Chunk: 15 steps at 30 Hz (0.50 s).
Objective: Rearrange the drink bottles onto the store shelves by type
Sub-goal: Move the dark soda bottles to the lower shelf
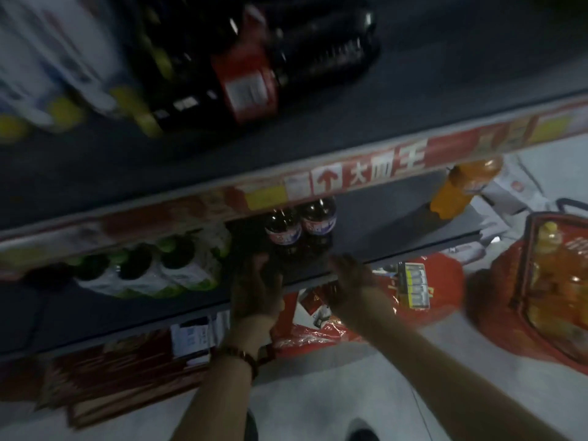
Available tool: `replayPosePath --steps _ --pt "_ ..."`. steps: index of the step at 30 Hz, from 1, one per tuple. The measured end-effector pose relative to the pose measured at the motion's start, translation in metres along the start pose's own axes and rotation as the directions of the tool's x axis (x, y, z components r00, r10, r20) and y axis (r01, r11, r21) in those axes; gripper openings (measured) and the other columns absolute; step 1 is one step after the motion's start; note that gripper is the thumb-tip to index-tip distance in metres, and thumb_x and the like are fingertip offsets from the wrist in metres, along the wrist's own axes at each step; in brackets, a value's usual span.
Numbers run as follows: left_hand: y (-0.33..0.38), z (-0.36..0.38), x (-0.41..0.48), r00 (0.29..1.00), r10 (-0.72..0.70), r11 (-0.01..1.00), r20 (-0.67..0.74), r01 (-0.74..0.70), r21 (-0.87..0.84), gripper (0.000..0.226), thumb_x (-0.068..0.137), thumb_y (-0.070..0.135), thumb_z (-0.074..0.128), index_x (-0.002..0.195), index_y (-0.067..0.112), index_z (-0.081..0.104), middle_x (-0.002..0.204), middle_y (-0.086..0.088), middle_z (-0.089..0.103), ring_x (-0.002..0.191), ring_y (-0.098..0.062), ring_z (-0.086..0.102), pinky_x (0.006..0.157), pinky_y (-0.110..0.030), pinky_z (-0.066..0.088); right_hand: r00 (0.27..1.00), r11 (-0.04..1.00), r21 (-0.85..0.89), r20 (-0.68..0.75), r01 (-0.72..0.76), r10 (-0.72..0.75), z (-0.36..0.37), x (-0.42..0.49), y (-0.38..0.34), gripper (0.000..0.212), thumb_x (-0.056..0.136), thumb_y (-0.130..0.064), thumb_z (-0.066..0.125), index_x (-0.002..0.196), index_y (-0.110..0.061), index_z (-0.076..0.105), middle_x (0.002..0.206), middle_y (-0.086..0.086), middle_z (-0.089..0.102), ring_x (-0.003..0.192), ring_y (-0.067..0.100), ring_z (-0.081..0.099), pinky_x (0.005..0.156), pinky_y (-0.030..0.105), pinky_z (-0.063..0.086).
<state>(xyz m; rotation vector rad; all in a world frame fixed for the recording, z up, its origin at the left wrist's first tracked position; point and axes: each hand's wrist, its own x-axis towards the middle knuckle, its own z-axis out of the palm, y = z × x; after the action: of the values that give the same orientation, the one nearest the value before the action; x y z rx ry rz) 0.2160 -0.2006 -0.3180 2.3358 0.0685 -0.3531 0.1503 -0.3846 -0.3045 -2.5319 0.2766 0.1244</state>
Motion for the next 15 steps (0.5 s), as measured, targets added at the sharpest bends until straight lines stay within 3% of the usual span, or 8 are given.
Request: replayPosePath --steps 2,4,8,11,12,15 --pt "0.016 -0.041 -0.055 0.998 -0.02 0.997 0.055 0.017 0.071 0.042 0.104 0.034 0.062 0.145 0.032 0.052 0.132 -0.004 0.066 0.109 -0.017 0.065 0.08 -0.025 0.051 1.0 0.998 0.062 0.013 0.023 -0.024 -0.022 -0.036 -0.03 0.025 0.098 -0.026 0.073 0.122 -0.026 0.068 0.114 -0.005 0.072 0.094 0.01 0.071 0.08 0.018 0.056" --pt "0.035 -0.088 -0.1 0.996 0.015 0.997 0.089 -0.022 0.071 0.027 0.104 0.038 0.062 0.13 0.033 0.06 0.115 0.004 0.07 0.101 -0.011 0.066 0.078 -0.025 0.054 0.997 0.994 0.095 0.041 0.056 -0.06 -0.054 -0.063 -0.067 0.018 0.097 -0.023 0.074 0.115 -0.027 0.071 0.109 -0.01 0.073 0.086 0.003 0.07 0.074 0.01 0.05" --pt "0.067 -0.185 -0.152 0.993 0.059 0.996 0.1 -0.065 0.06 0.007 0.104 0.039 0.063 0.11 0.039 0.06 0.104 0.023 0.065 0.094 0.004 0.063 0.084 -0.022 0.055 0.986 0.973 0.17 -0.07 0.16 -0.15 -0.119 -0.088 -0.157 0.009 0.097 -0.021 0.073 0.102 -0.028 0.072 0.093 -0.014 0.072 0.077 -0.001 0.067 0.07 0.013 0.054" --pt "0.081 -0.251 -0.166 0.996 0.079 0.997 0.03 -0.08 0.017 0.02 0.1 0.027 0.069 0.113 0.04 0.061 0.104 0.022 0.064 0.099 -0.003 0.066 0.091 -0.026 0.056 0.966 0.941 0.226 -0.126 0.25 -0.227 -0.148 -0.089 -0.227 0.005 0.096 -0.021 0.074 0.1 -0.024 0.074 0.092 -0.011 0.076 0.079 0.004 0.072 0.074 0.025 0.06" --pt "0.083 -0.274 -0.164 0.995 0.103 0.995 -0.013 -0.103 -0.017 0.022 0.098 0.022 0.071 0.116 0.035 0.064 0.103 0.019 0.066 0.098 -0.008 0.068 0.089 -0.028 0.058 0.956 0.927 0.243 -0.144 0.284 -0.255 -0.157 -0.087 -0.252 0.004 0.096 -0.021 0.074 0.099 -0.023 0.074 0.091 -0.011 0.076 0.079 0.006 0.072 0.072 0.028 0.06" --pt "0.081 -0.342 -0.147 0.991 0.098 0.989 -0.093 -0.108 -0.104 0.018 0.101 0.03 0.07 0.117 0.027 0.062 0.1 0.014 0.066 0.085 -0.004 0.065 0.068 -0.015 0.051 0.931 0.899 0.261 -0.202 0.351 -0.305 -0.174 -0.075 -0.328 0.003 0.095 -0.023 0.076 0.095 -0.023 0.073 0.083 -0.008 0.074 0.075 0.007 0.069 0.067 0.029 0.056"
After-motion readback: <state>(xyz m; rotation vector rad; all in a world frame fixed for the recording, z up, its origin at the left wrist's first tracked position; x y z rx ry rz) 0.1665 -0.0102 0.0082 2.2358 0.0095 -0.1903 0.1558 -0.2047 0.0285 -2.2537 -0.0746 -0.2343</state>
